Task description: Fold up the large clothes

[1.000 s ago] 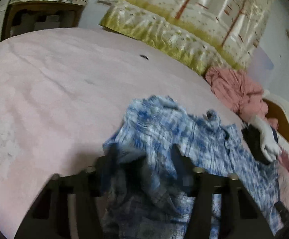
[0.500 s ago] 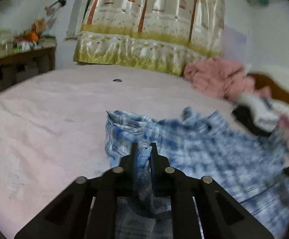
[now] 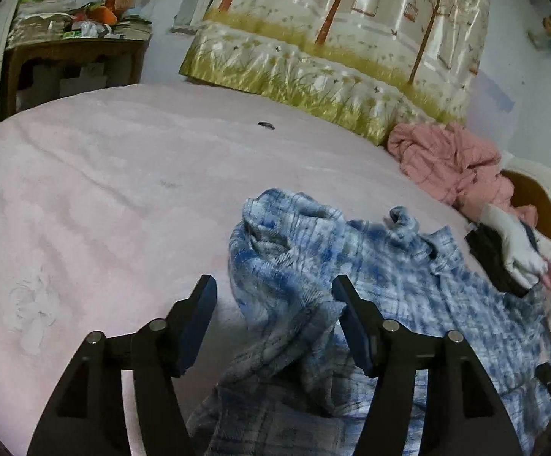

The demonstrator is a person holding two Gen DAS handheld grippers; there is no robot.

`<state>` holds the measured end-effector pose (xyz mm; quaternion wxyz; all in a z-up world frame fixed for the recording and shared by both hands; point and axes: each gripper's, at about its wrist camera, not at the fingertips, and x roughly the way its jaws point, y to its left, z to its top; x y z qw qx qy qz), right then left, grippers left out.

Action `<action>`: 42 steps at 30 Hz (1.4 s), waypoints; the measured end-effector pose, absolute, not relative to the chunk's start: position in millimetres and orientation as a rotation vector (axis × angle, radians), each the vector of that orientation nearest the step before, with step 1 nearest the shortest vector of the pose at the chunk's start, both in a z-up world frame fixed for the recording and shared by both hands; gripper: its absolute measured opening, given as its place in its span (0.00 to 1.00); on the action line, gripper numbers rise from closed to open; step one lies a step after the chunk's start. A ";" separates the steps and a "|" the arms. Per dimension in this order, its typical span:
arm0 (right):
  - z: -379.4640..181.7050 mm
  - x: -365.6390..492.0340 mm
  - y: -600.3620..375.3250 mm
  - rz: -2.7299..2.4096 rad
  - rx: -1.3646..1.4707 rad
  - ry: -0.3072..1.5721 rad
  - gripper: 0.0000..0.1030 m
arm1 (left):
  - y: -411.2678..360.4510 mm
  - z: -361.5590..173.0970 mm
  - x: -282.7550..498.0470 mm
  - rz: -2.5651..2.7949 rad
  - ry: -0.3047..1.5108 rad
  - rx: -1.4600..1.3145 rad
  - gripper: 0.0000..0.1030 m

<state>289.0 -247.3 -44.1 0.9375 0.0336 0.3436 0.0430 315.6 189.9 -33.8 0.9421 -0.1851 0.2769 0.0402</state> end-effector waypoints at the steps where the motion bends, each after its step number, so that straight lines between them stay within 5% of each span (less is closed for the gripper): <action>1: -44.4 289.0 -246.5 0.087 0.064 0.702 0.71 | 188.3 -30.3 313.3 0.066 0.542 -0.368 0.55; 5: -46.2 289.0 -244.8 0.086 0.056 0.708 0.71 | 176.1 -19.2 309.6 0.067 0.518 -0.263 0.16; 13: -47.5 289.9 -243.5 0.090 0.052 0.717 0.71 | 219.7 -69.1 318.8 0.490 0.835 -0.279 0.15; 16: -49.1 290.7 -242.1 0.092 0.046 0.723 0.71 | 240.0 -58.3 303.2 0.355 0.724 -0.456 0.15; 22: -49.6 290.3 -240.6 0.090 0.043 0.724 0.71 | 218.4 -19.1 298.8 0.159 0.559 -0.393 0.15; 35: -50.7 291.9 -244.7 0.094 0.062 0.735 0.71 | 177.8 -44.6 333.5 0.188 0.709 -0.228 0.24; 38: -48.3 290.9 -244.4 0.097 0.059 0.728 0.71 | 180.2 -47.2 336.5 0.173 0.708 -0.243 0.07; 42: -46.5 289.9 -244.3 0.098 0.051 0.721 0.71 | 186.4 -40.4 328.4 0.186 0.656 -0.269 0.07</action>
